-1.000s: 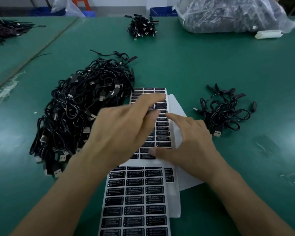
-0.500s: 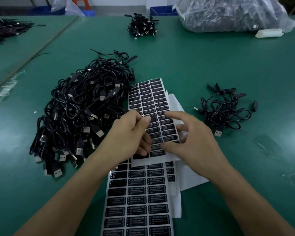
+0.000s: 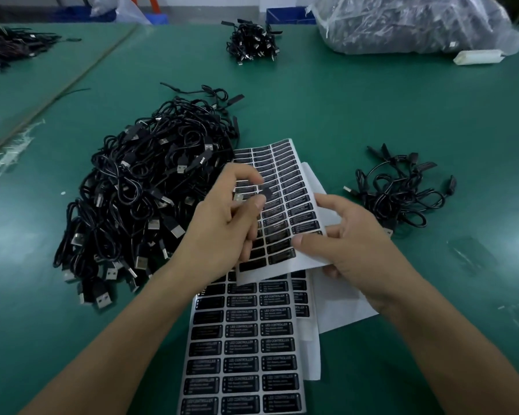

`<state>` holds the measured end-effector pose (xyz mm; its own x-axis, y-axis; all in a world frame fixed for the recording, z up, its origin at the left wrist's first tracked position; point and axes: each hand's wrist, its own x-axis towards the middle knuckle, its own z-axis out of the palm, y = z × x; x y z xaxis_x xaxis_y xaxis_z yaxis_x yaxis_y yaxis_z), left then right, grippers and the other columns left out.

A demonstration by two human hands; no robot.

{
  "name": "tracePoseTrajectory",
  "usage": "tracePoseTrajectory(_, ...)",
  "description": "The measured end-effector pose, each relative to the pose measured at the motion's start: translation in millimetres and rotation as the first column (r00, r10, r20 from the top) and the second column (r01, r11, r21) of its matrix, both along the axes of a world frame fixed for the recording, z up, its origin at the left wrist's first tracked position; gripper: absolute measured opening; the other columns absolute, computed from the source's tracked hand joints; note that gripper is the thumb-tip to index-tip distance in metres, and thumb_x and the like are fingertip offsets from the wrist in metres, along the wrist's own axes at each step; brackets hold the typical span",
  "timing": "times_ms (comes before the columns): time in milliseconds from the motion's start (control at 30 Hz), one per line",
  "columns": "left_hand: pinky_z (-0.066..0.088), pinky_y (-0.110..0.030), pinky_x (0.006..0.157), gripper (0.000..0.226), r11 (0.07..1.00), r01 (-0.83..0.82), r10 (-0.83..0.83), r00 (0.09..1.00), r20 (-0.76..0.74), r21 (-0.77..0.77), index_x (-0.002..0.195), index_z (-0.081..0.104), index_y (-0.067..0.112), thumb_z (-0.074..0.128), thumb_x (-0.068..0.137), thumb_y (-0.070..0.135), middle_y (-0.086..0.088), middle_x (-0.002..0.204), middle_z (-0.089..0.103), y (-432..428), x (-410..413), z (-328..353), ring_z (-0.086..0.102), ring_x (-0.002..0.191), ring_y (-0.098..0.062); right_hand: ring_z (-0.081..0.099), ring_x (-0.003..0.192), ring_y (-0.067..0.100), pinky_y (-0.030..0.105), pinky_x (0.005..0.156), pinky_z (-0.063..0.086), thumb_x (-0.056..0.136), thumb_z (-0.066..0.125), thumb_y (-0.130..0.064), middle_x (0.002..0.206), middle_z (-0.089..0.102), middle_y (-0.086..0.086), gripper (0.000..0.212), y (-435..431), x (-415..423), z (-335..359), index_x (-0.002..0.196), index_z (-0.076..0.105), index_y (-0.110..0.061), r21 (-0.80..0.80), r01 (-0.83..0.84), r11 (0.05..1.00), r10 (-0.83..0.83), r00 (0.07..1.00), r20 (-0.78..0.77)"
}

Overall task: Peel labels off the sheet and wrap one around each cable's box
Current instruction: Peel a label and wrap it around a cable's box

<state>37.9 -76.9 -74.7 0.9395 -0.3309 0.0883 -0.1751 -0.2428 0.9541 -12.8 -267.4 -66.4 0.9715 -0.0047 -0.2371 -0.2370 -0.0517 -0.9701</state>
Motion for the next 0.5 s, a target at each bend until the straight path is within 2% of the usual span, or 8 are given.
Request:
tracePoseTrajectory(100,0.033,-0.026,0.041,0.024,0.995,0.028,-0.038,0.993,0.115,0.093,0.095,0.06,0.034,0.045,0.106,0.02,0.006,0.053,0.041,0.3,-1.6,1.1,0.037,0.044,-0.011,0.064,0.058,0.006,0.016,0.047,0.043,0.087,0.075,-0.008,0.086,0.078,0.003,0.056,0.0,1.1,-1.9,0.13,0.05,-0.033,0.01,0.047,0.999,-0.047,0.998,0.03)
tracePoseTrajectory(167,0.036,-0.032,0.045,0.023,0.983,0.045,-0.072,0.986,0.149,0.179,0.093,0.064,0.034,0.049,0.105,0.022,0.002,0.054,0.042,-0.6,-3.1,0.8,0.037,0.047,-0.016,0.065,0.059,0.006,0.017,0.047,0.044,0.087,0.075,-0.01,0.086,0.078,0.003,0.056,1.1,2.1,-3.6,0.132,0.05,-0.031,0.011,0.073,0.997,-0.073,0.997,0.037)
tracePoseTrajectory(300,0.039,-0.02,0.048,0.006,0.959,0.12,-0.152,0.982,0.109,0.257,0.087,0.064,0.032,0.066,0.092,0.035,0.005,0.058,0.048,-1.7,-7.4,2.4,0.042,0.05,-0.003,0.063,0.056,0.006,0.019,0.047,0.045,0.085,0.077,-0.01,0.085,0.078,0.004,0.054,2.4,2.9,-5.6,0.129,0.052,-0.028,0.039,0.113,0.993,-0.115,0.993,0.029)
tracePoseTrajectory(400,0.04,-0.014,0.049,0.021,0.94,0.103,-0.155,0.978,0.138,0.325,0.083,0.062,0.029,0.08,0.082,0.041,0.007,0.064,0.06,-2.7,-9.5,2.9,0.048,0.05,-0.001,0.066,0.057,0.008,0.019,0.047,0.047,0.084,0.078,-0.01,0.085,0.078,0.004,0.051,4.0,2.9,-5.9,0.124,0.052,-0.028,0.062,0.144,0.988,-0.146,0.989,0.032)
tracePoseTrajectory(500,0.042,-0.016,0.049,0.027,0.936,0.081,-0.141,0.978,0.154,0.342,0.078,0.063,0.026,0.082,0.078,0.046,0.005,0.066,0.064,-3.8,-11.4,4.5,0.05,0.051,0.0,0.063,0.053,0.007,0.019,0.046,0.047,0.083,0.08,-0.012,0.082,0.078,0.003,0.046,6.0,3.1,-5.7,0.117,0.054,-0.029,0.068,0.18,0.981,-0.182,0.983,0.025)
